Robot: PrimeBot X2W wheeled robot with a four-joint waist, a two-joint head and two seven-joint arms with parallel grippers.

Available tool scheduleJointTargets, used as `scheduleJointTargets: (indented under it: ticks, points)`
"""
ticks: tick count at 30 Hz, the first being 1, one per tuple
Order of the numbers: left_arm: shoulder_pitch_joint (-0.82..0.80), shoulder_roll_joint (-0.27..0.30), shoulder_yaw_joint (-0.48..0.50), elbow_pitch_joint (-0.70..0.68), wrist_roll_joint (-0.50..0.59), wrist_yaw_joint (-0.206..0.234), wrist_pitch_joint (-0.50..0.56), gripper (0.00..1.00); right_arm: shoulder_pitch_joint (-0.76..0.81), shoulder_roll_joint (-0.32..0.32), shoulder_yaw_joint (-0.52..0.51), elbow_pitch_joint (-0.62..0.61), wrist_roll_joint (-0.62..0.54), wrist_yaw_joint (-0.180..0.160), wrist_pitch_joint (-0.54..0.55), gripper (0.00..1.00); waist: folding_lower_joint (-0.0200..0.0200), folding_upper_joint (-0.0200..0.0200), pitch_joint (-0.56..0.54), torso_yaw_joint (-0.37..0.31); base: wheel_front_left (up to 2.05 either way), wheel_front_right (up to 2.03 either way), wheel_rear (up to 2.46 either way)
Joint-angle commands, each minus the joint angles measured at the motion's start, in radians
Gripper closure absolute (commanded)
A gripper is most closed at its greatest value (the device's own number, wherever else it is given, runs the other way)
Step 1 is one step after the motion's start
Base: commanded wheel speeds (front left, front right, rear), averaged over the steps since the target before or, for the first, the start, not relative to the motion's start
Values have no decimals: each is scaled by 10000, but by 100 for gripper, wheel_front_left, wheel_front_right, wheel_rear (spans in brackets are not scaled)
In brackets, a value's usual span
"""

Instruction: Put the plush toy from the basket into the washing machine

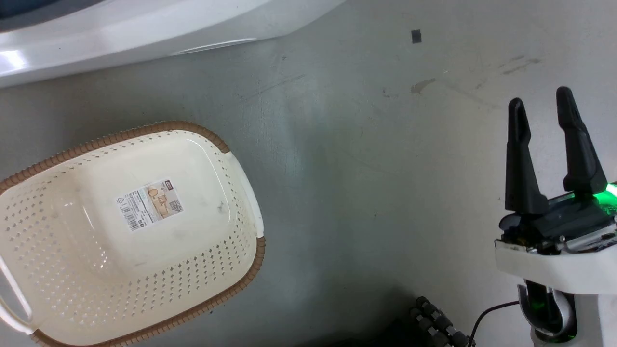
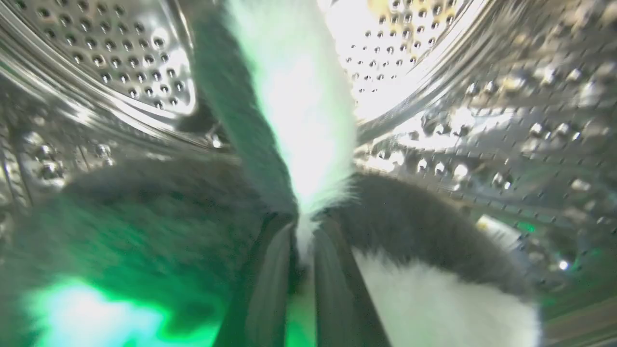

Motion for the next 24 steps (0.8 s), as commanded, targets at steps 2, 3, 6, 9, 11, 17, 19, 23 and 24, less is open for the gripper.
scheduleJointTargets:
  ticks: [2, 3, 6, 9, 11, 17, 19, 23, 24]
  points:
    - [-184, 79, -341, 647, -80, -30, 277, 100, -244, 15, 0, -64, 63, -9, -44, 0, -2, 0, 46, 30, 0, 0, 0]
    - [-173, 98, -514, 849, -84, -35, 385, 100, -250, 15, -8, -71, 53, -9, -44, 0, -2, 0, 51, 53, 0, 0, 0]
    - [-154, 54, -979, 1234, -503, -41, 612, 100, -260, 15, -40, -71, 7, -9, -44, 0, -2, 0, 38, 144, 0, 0, 0]
    - [-97, 99, -1417, 1412, -808, -43, 460, 100, -280, 15, -56, -43, -66, -9, -44, 0, -2, 0, -53, 234, 0, 0, 0]
    - [-68, 109, -1593, 1432, -894, -43, 374, 100, -291, 15, -67, -37, -90, -9, -44, 0, -2, 0, -104, 272, 0, 0, 0]
    - [66, 146, -2384, 1636, -1365, -44, -329, 0, -310, 15, -116, 68, -305, -9, -44, 0, -2, 0, -617, 521, 0, 0, 0]
    - [185, 99, -2549, 1772, -1526, -44, -622, 0, -293, 15, -143, 119, -375, -9, -44, 0, -2, 0, -901, 611, 0, 0, 0]
    - [631, -101, -2777, 2074, -1926, -45, -1215, 0, -185, 15, -206, 280, -591, -9, -44, 0, -2, 0, -1621, 846, 0, 0, 0]
    - [776, -175, -2782, 2156, -2052, -45, -1362, 0, -149, 15, -236, 333, -648, -9, -44, 0, -2, 0, -1833, 926, 0, 0, 0]
